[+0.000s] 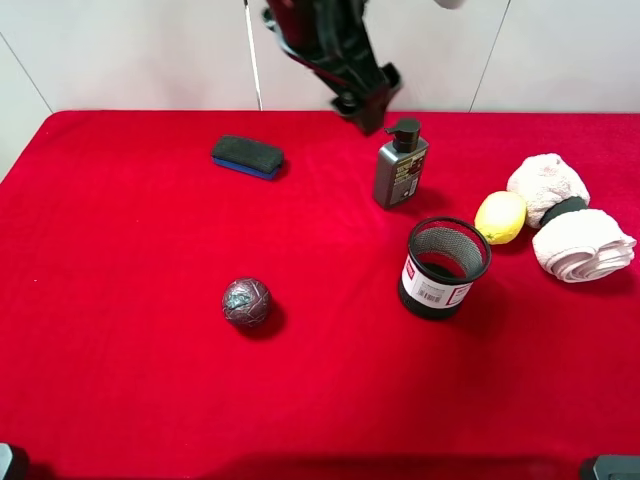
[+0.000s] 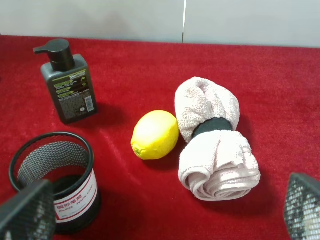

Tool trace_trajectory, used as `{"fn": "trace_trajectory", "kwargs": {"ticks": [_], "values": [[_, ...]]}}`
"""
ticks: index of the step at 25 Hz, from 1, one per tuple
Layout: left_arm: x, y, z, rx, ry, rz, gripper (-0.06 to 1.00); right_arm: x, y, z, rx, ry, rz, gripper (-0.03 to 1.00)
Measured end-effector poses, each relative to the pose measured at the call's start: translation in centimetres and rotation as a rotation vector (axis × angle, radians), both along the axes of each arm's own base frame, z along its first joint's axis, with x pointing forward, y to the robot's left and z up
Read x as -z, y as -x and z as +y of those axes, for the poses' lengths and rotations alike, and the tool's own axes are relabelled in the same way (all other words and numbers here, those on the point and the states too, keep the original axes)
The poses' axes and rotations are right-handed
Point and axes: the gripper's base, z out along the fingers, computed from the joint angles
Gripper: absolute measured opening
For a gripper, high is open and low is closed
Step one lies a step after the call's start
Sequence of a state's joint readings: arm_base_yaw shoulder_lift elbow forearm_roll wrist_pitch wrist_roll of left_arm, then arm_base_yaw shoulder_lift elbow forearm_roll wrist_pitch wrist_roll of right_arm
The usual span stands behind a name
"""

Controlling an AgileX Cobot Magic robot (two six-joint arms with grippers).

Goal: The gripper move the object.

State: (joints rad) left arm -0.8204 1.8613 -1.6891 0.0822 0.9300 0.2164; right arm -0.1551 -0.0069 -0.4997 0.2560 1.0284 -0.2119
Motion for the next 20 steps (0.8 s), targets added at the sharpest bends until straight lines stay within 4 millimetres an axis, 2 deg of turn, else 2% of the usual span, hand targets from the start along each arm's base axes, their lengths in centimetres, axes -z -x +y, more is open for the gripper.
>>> {"fn": "trace_trajectory", "kwargs": {"ticks": [6,13,20], "values": [[-1.8,1.4,2.6,-0.031,-0.097,0.087,0.96,0.0,0.0,0.0,0.0,0.0,0.0,0.69],[-2.4,2.5,5.4,-0.074,-0.12,0.122,0.96,0.0,0.0,0.0,-0.001,-0.001,0.0,0.69],[-2.8,5.9,11.5,-0.201,-0.105,0.159,0.96,0.0,0.0,0.0,-0.001,-0.001,0.0,0.69]]}}
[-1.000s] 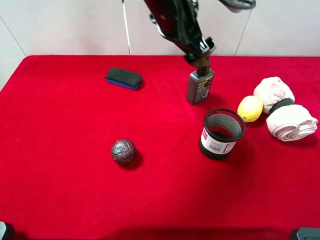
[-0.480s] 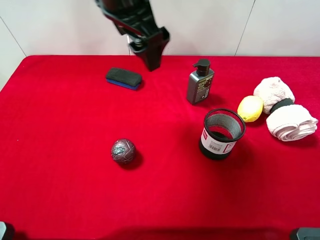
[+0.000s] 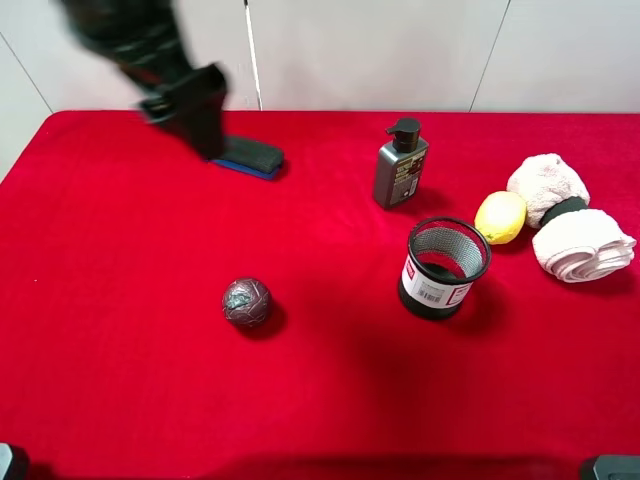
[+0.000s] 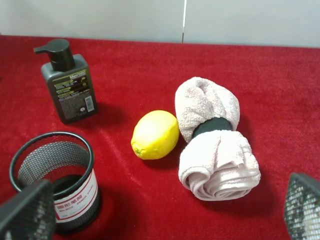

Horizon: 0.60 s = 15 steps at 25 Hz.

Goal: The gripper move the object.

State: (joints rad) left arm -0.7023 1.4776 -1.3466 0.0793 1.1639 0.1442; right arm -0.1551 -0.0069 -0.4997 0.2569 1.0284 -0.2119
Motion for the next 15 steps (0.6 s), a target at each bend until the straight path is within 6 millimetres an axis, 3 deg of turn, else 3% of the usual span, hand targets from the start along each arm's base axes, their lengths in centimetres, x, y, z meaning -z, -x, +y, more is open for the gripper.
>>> {"fn": "trace_trajectory", "kwargs": {"ticks": [8,15], "values": [[1.1,5.0,7.6,-0.137,0.014,-0.011,0.96,0.0,0.0,0.0,0.0,0.0,0.0,0.69],[2.7,9.5,12.0,-0.236,0.057,-0.058,0.96,0.0,0.0,0.0,0.0,0.0,0.0,0.69]]}}
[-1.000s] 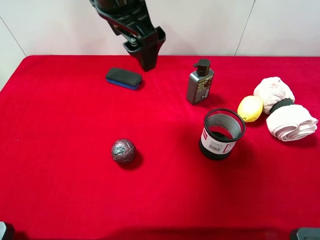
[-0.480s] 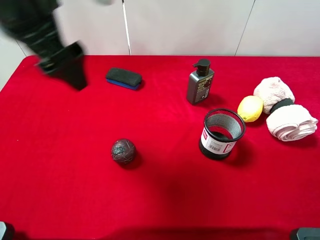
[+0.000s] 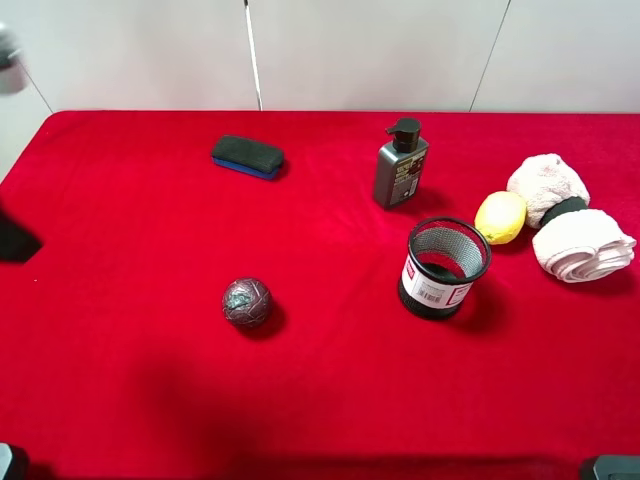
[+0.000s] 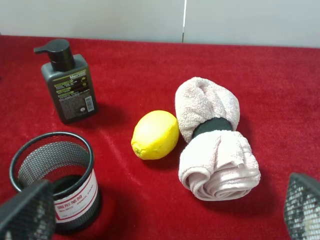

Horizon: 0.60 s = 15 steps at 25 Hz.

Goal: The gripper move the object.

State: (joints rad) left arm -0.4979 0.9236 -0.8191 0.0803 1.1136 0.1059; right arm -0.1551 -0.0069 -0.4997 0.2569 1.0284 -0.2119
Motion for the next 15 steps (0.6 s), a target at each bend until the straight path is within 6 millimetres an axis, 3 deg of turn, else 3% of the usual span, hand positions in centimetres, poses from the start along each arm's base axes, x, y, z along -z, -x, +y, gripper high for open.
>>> {"fn": "trace_trajectory", "kwargs": {"ticks": [8,15], "values": [[2.9,4.3,2.9,-0.135,0.07,-0.011,0.96,0.0,0.0,0.0,0.0,0.0,0.0,0.69],[5.2,6.4,3.9,-0.193,0.142,-0.036,0.96,0.0,0.0,0.0,0.0,0.0,0.0,0.69]]}}
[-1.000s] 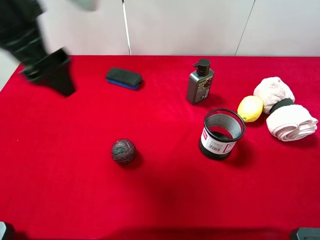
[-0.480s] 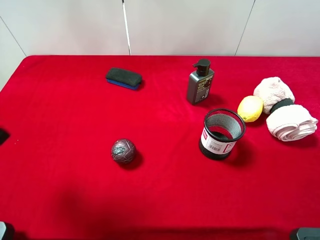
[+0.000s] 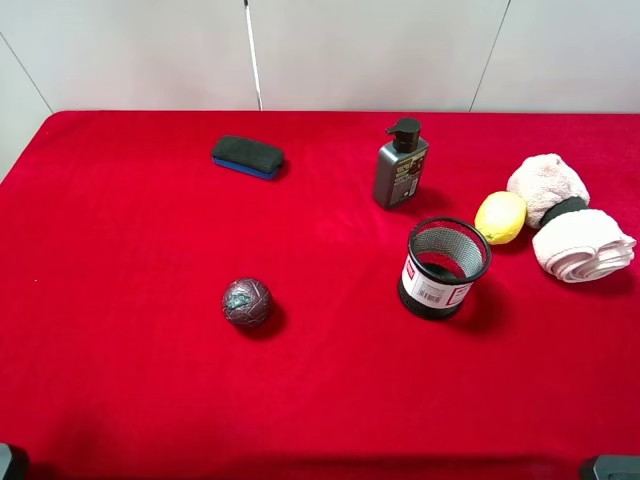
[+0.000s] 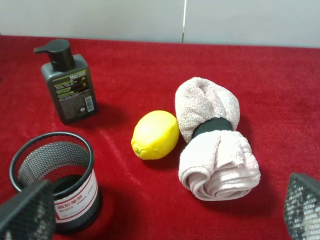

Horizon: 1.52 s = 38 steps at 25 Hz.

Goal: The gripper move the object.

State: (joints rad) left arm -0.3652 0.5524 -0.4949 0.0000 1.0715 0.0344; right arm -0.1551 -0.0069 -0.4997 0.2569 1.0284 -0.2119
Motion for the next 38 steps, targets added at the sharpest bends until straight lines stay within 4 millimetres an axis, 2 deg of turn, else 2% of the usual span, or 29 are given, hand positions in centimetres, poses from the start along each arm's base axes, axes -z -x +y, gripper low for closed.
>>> {"fn": "trace_trajectory", "kwargs": {"ticks": [9,17,29,38], "values": [[-0.9,2.3,1.0,-0.034,0.074,-0.162,0.96,0.0,0.0,0.0,0.0,0.0,0.0,0.69],[-1.0,2.8,1.5,-0.127,0.092,-0.203,0.96,0.0,0.0,0.0,0.0,0.0,0.0,0.69],[-1.7,7.3,2.8,-0.119,0.211,-0.5,0.96,0.0,0.0,0.0,0.0,0.0,0.0,0.69],[-1.7,7.4,2.8,-0.122,0.213,-0.506,0.96,0.0,0.0,0.0,0.0,0.0,0.0,0.69]]}}
